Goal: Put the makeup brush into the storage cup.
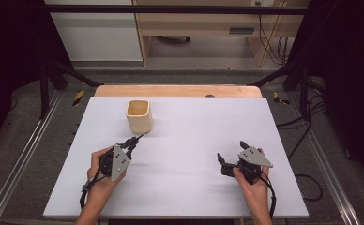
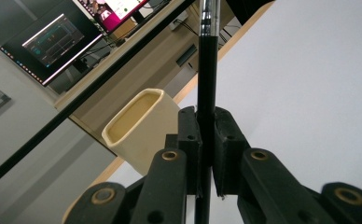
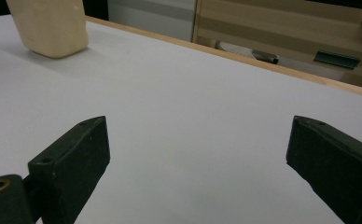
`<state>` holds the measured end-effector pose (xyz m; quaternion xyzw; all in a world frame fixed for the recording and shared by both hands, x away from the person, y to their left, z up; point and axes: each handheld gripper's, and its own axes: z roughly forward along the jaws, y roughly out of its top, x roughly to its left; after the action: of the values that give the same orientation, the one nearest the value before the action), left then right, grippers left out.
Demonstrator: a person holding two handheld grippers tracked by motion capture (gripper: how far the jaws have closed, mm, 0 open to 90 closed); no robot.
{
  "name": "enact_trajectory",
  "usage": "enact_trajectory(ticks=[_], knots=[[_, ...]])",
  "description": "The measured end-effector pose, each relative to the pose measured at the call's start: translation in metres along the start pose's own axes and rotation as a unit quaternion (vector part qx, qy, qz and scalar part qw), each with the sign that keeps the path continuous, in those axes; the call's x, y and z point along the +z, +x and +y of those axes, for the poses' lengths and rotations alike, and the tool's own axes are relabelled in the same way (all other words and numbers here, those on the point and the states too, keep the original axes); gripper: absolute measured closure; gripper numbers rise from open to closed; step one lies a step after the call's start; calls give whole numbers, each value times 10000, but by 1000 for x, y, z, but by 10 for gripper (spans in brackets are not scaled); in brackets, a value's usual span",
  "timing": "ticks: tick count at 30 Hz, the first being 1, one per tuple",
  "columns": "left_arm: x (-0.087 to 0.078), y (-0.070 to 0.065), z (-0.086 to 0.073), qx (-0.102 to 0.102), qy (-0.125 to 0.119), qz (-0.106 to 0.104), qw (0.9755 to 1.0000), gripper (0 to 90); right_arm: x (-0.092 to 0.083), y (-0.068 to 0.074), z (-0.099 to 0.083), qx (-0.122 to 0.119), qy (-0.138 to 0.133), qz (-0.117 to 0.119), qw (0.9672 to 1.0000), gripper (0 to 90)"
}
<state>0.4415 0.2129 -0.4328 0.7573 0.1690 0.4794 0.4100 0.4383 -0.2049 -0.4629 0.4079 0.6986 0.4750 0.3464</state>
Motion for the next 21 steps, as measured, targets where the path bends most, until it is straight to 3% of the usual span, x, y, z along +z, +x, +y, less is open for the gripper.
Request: enact_trajectory(ticks=[6, 9, 16, 21], knots=[[1, 15, 4, -599, -150, -12, 9981, 835, -5, -9, -4, 82, -81, -63, 9999, 64], [1, 23, 9, -783, -212, 4, 9967, 835, -6, -11, -5, 137, -105, -71, 9998, 64], [2, 41, 22, -1044, -257, -22, 9942, 835, -10, -14, -8, 245, -164, -81, 9995, 64], [6, 51, 31, -1097, -238, -48, 9937, 835, -11, -17, -10, 324, -190, -111, 9992, 65]])
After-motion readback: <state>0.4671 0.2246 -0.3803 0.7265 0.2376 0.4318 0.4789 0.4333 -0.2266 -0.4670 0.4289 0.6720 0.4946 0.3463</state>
